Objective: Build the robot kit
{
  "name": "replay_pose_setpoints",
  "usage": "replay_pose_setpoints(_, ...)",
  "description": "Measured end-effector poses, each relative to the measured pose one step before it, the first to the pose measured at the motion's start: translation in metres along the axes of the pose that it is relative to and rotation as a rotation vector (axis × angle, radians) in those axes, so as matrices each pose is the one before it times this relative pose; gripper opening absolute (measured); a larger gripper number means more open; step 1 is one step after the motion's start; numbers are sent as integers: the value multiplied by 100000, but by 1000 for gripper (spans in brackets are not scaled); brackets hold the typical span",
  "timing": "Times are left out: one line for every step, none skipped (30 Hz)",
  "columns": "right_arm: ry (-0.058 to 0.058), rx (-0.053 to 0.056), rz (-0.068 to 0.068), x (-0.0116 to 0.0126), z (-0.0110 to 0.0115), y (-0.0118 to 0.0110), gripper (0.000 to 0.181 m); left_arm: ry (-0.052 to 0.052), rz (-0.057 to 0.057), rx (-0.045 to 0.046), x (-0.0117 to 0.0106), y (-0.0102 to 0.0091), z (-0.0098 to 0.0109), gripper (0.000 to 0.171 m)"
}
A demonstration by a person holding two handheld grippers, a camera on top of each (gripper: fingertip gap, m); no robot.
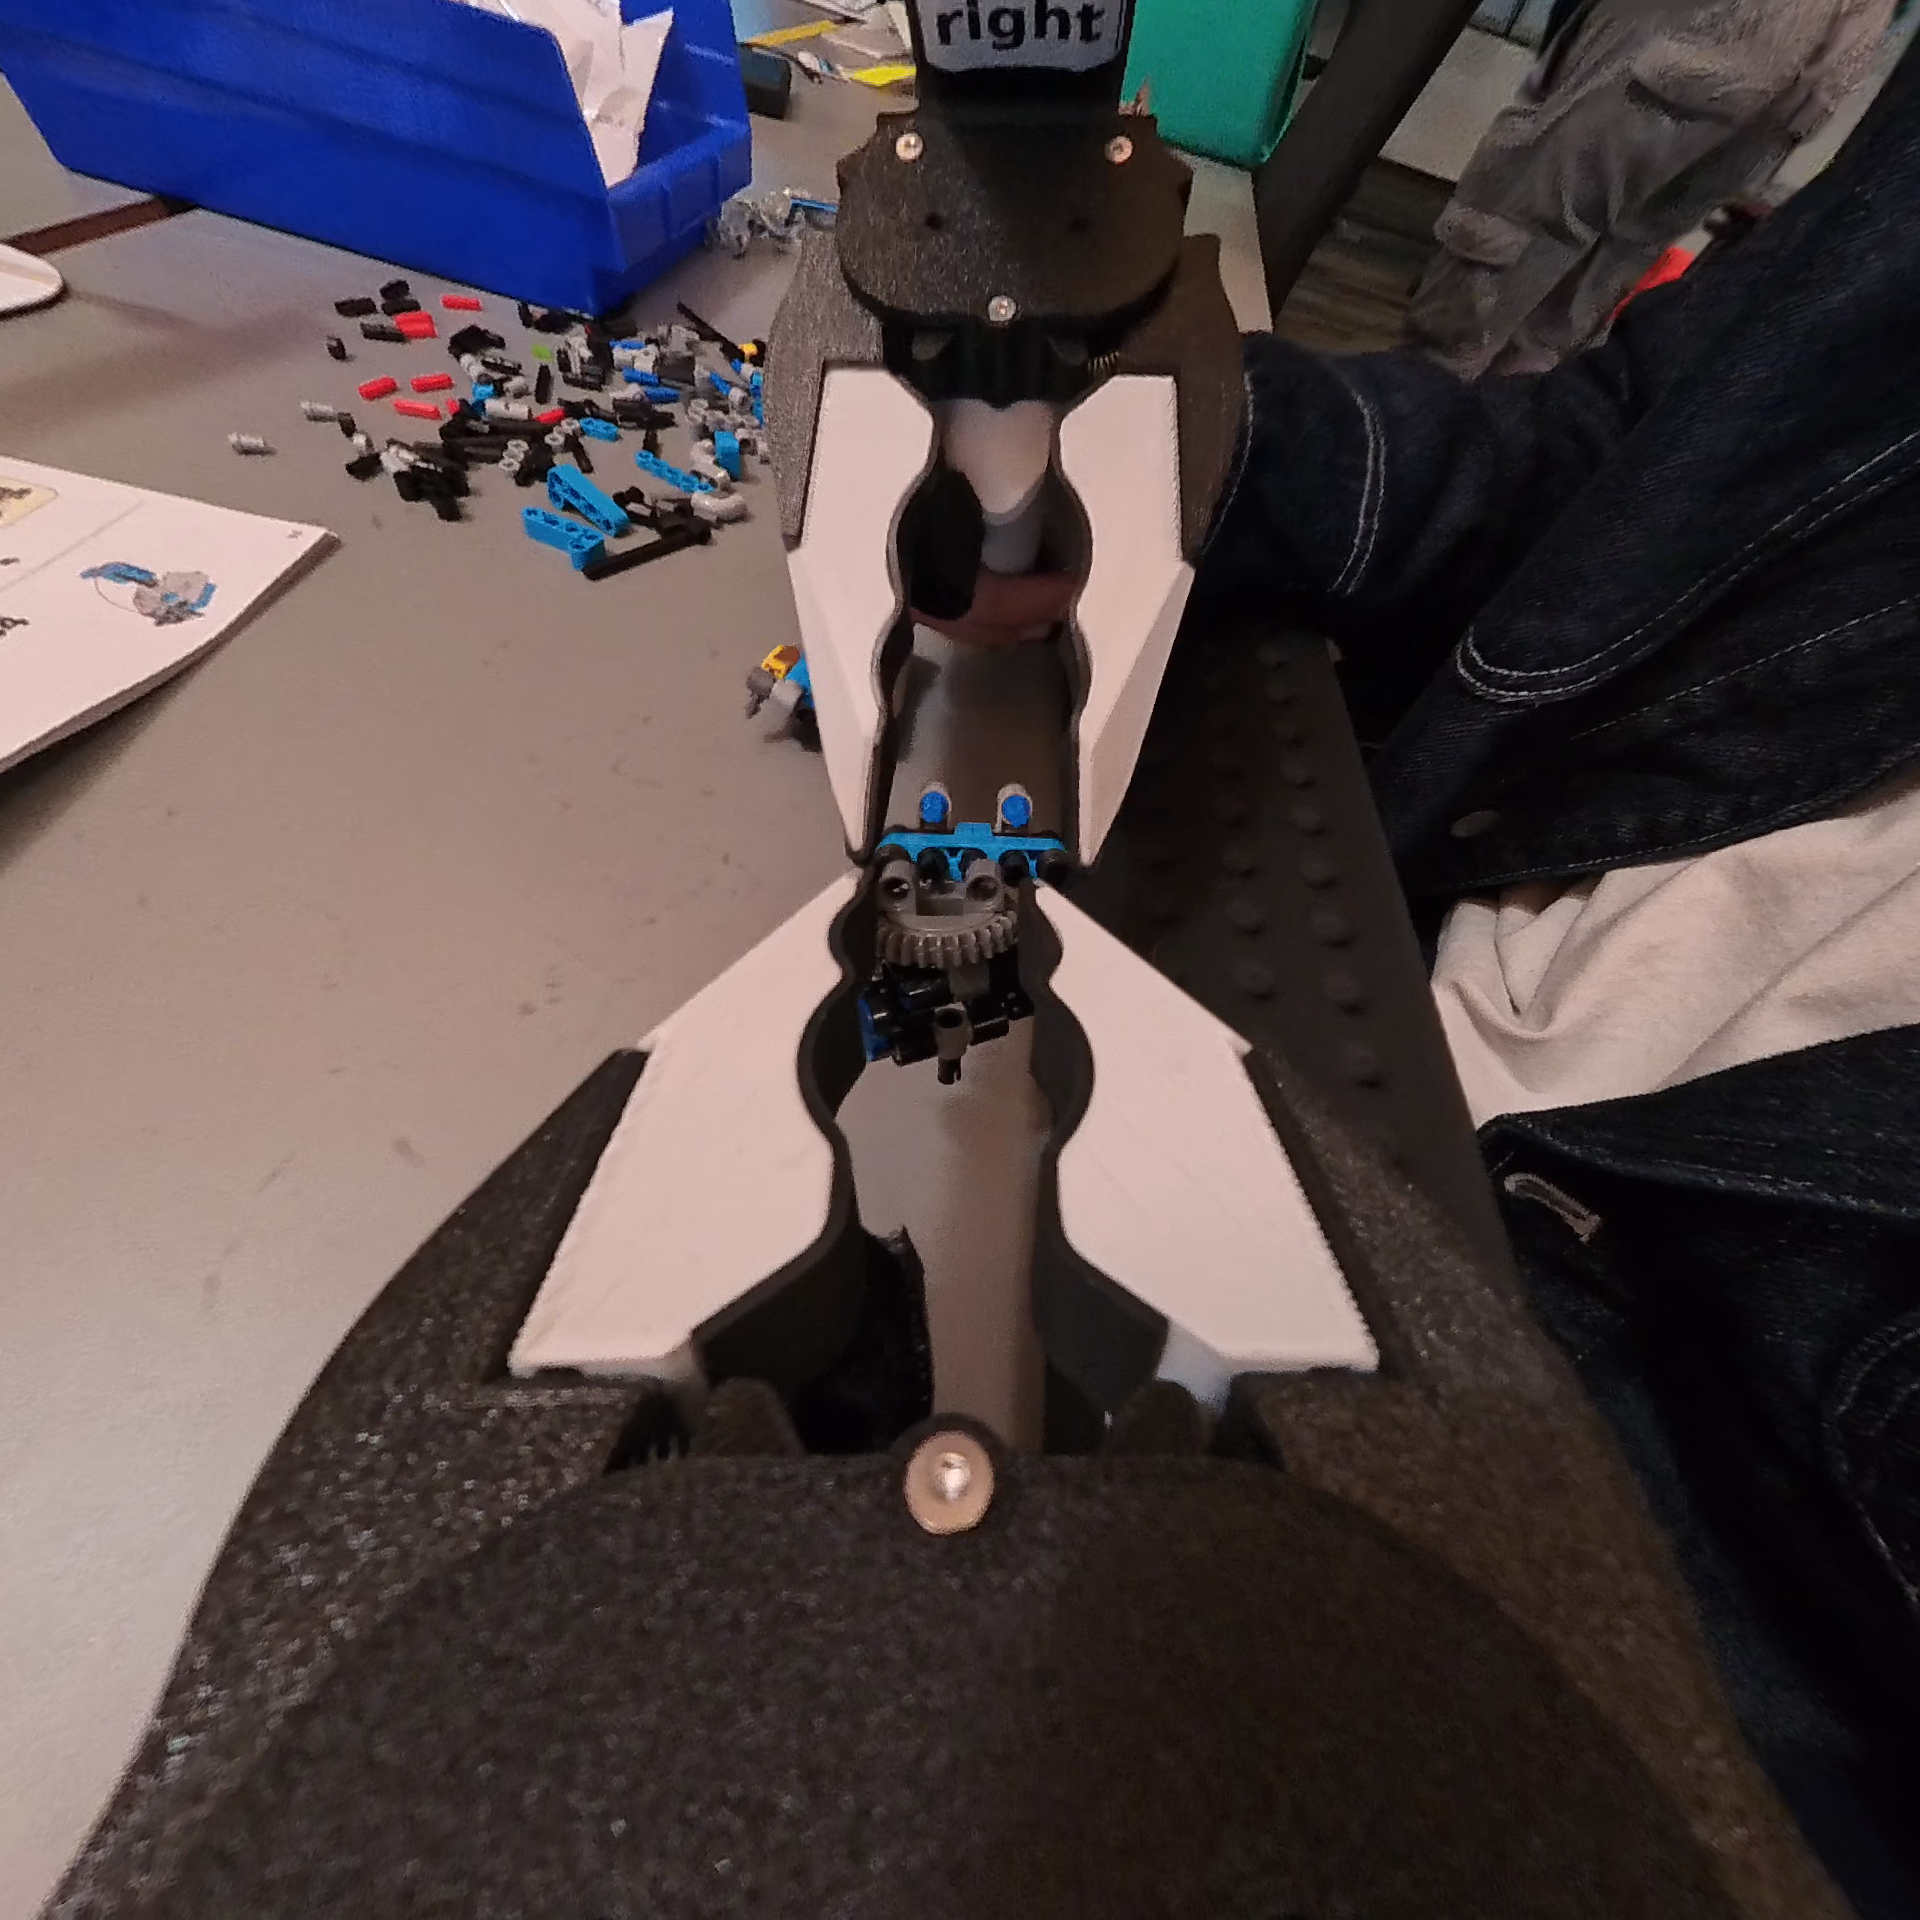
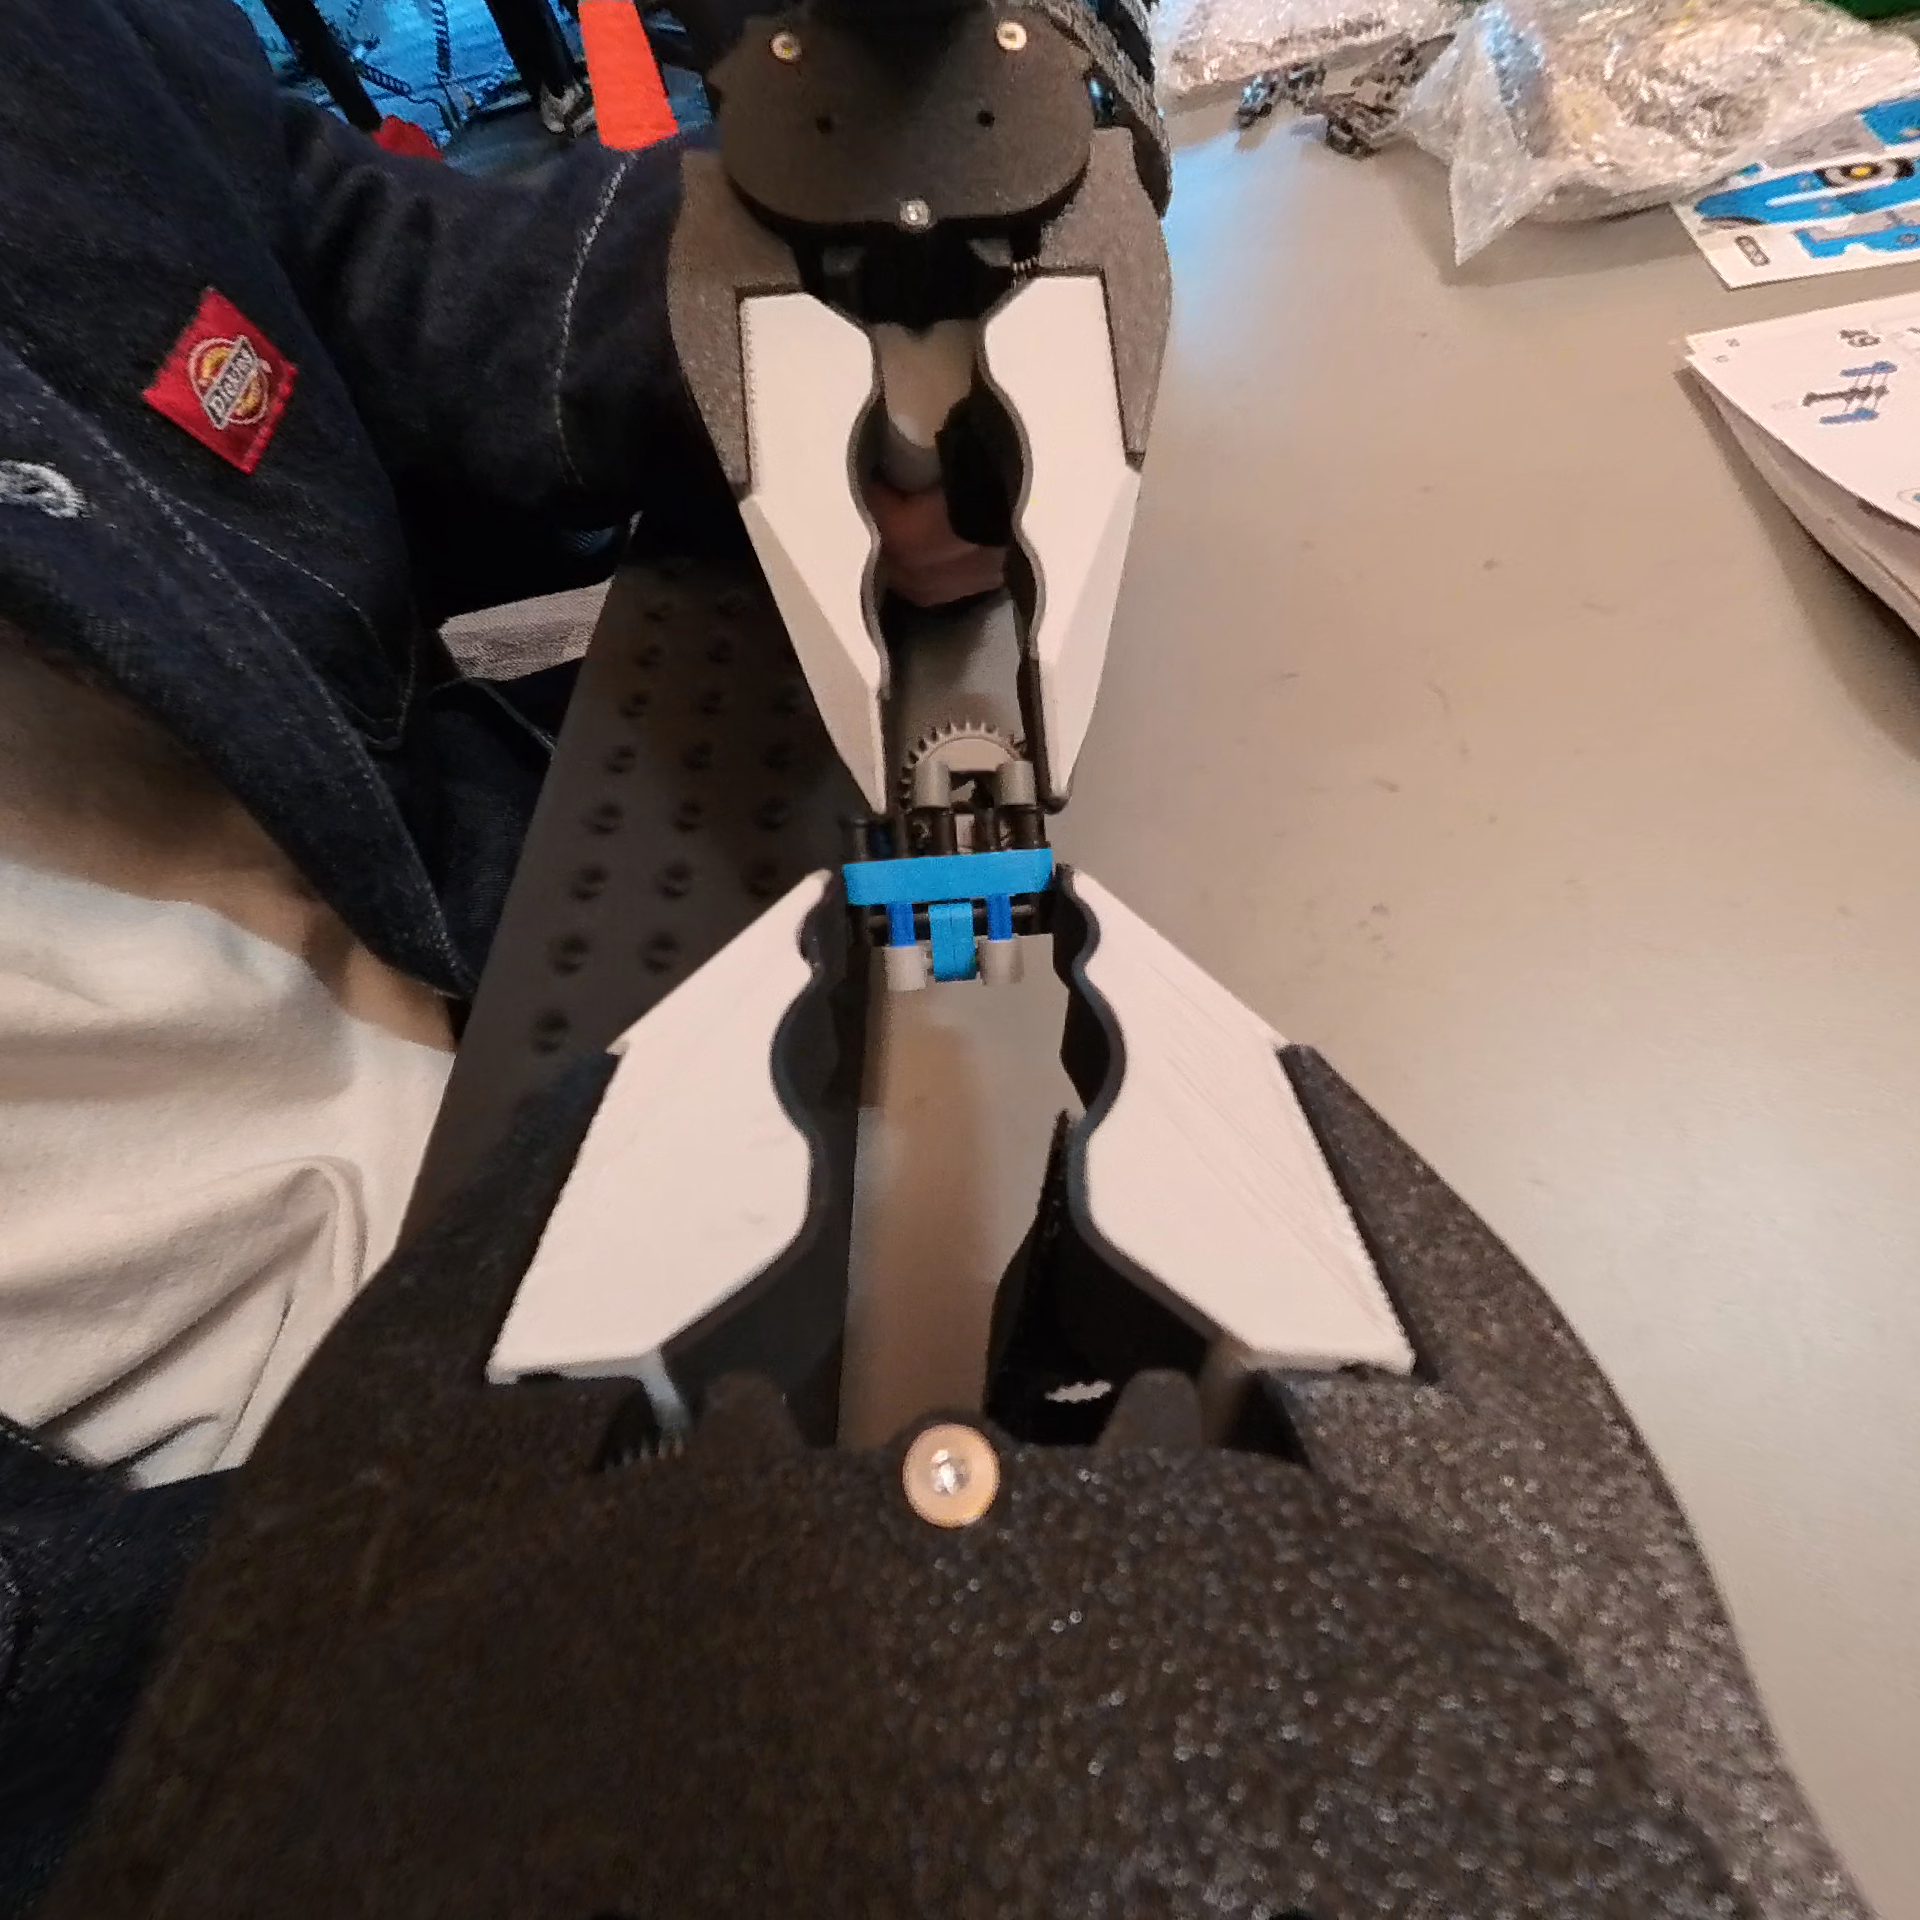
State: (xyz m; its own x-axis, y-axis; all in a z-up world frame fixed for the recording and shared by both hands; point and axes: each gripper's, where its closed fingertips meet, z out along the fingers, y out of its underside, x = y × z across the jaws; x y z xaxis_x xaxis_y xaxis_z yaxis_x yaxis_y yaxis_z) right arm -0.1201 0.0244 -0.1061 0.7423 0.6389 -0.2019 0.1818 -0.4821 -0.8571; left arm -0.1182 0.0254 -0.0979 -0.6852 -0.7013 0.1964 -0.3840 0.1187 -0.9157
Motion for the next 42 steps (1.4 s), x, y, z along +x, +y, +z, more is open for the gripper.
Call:
replay_pose_setpoints(443, -693, 497, 117, 73, 160, 39, -424, -662, -1299, -145, 225, 62, 26)
replay_pose_setpoints(1484, -265, -161, 238, 2, 90, 39, -860, -401, -1248, -213, 206, 40, 26)
replay_pose_setpoints(1089, 393, -201, 182, -80, -45, 39, 1101, 335, -1273, 116, 218, 17, 26)
replay_pose_setpoints(1142, 405, 326, 262, -105, -44, 39, 1059, -256, -1866, 121, 364, 118, 27)
replay_pose_setpoints(442, -829, 652, 197, -40, 183, 39, -1352, -705, -3422, -265, 604, 220, 27)
replay_pose_setpoints(177, -1429, 275, 97, 53, 325, 39, -2054, 11, -4190, -333, 657, 226, 27)
replay_pose_setpoints(178, -1371, -200, -5, 118, 322, 39, -726, 1014, -2971, -49, 458, 175, 27)
replay_pose_setpoints(469, -1787, -456, 1, 179, 344, 39, -591, 1004, -1649, 20, 218, 145, 27)
replay_pose_setpoints(711, -1966, -583, 31, 223, 377, 39, -776, 1066, -944, -2, 107, 91, 27)
replay_pose_setpoints(901, -2145, -353, 100, 258, 386, 39, -67, 901, -1137, 75, 168, 84, 27)
replay_pose_setpoints(1329, -2408, -490, 165, 257, 414, 39, 292, 51, -1667, 65, 256, 96, 27)
replay_pose_setpoints(986, -2495, -876, 88, 251, 413, 39, 594, -749, -2280, 39, 378, 118, 28)
replay_pose_setpoints(314, -1635, -700, -34, 204, 281, 39, -148, -939, -2145, -113, 338, 96, 28)
replay_pose_setpoints(114, -303, -141, -59, 131, 37, 39, -1469, -526, -714, -254, 106, 35, 28)
replay_pose_setpoints(-298, -244, 160, -107, 88, -4, 39, -335, 316, -7, -7, -21, -21, 28)
replay_pose_setpoints(-363, -589, -92, -117, 123, 65, 39, -10, 405, -314, 70, 7, -30, 28)
replay_pose_setpoints(432, -1562, -541, -3, 182, 242, 39, -707, -75, -1348, -60, 179, -8, 31)
replay_pose_setpoints(1004, -1841, -800, 78, 195, 275, 39, -70, -660, -2173, -8, 309, 22, 36)
replay_pose_setpoints(584, -975, -440, 17, 139, 114, 39, 331, -1175, -2721, 13, 399, 67, 39)
replay_pose_setpoints(-158, -419, -156, -72, 85, 18, 39, -1189, -940, -1910, -218, 264, 66, 40)
replay_pose_setpoints(233, -397, -237, -3, 40, 14, 39, -363, -254, -1453, -40, 200, 64, 40)
replay_pose_setpoints(714, -800, -158, 93, 35, 111, 39, 598, 128, -1598, 114, 192, 63, 40)
replay_pose_setpoints(688, -707, 176, 129, 26, 131, 39, 187, 96, -804, 64, 52, -12, 38)
replay_pose_setpoints(-253, -176, 643, 0, 18, 82, 39, 633, 651, -753, 156, 18, 7, 38)
replay_pose_setpoints(-419, 322, 658, -23, -19, -4, 39, 180, 1404, -268, 143, -40, 71, 38)
replay_pose_setpoints(-448, 379, 253, -60, -28, -32, 39, -385, 1757, 279, 93, -90, 76, 38)
replay_pose_setpoints(-144, 773, -345, -54, -75, -130, 39, 237, 1019, 375, 107, -63, 25, 37)
replay_pose_setpoints(-546, 2717, -675, -173, -254, -488, 39, 101, -269, 1438, -47, -166, -57, 37)
replay_pose_setpoints(-1146, 4192, -140, -239, -388, -756, 39, 1831, -1448, 3636, 82, -402, -175, 37)
replay_pose_setpoints(-1080, 4261, -214, -198, -440, -734, 39, 3545, -2496, 5521, 238, -644, -299, 37)
replay_pose_setpoints(248, 3206, -1279, -32, -417, -564, 39, 2502, -2708, 5596, 42, -692, -434, 36)
replay_pose_setpoints(1882, 1853, -1806, 205, -347, -344, 39, 1308, -1970, 4914, -97, -674, -516, 36)
replay_pose_setpoints(2038, 1585, -1339, 251, -320, -280, 39, 1707, -1004, 4493, 59, -639, -523, 36)
replay_pose_setpoints(-489, 2768, 18, -87, -325, -442, 40, 1728, -150, 4883, 171, -694, -499, 36)
replay_pose_setpoints(-1822, 2872, 1308, -221, -268, -492, 39, 1501, 122, 4578, 204, -665, -426, 37)
replay_pose_setpoints(-421, 1829, 809, -24, -173, -353, 39, 2662, -368, 3330, 385, -490, -281, 36)
replay_pose_setpoints(459, 1189, -861, 5, -84, -271, 39, 2622, -619, 2021, 374, -285, -111, 37)
replay_pose_setpoints(-931, 1047, -1281, -281, -3, -265, 39, 260, 182, 632, 52, -93, 21, 37)
replay_pose_setpoints(-757, 976, -1048, -278, 46, -284, 39, 574, 483, -103, 114, 12, 41, 37)
replay_pose_setpoints(-833, 157, -1640, -301, 71, -127, 39, 2110, -218, 671, 291, -92, -17, 36)
replay_pose_setpoints(-728, 781, -1595, -272, 65, -151, 39, 2360, -1090, 1161, 226, -139, -75, 36)
replay_pose_setpoints(22, 1178, -1670, -169, -23, -277, 39, 3255, -1959, 765, 265, -66, -53, 36)
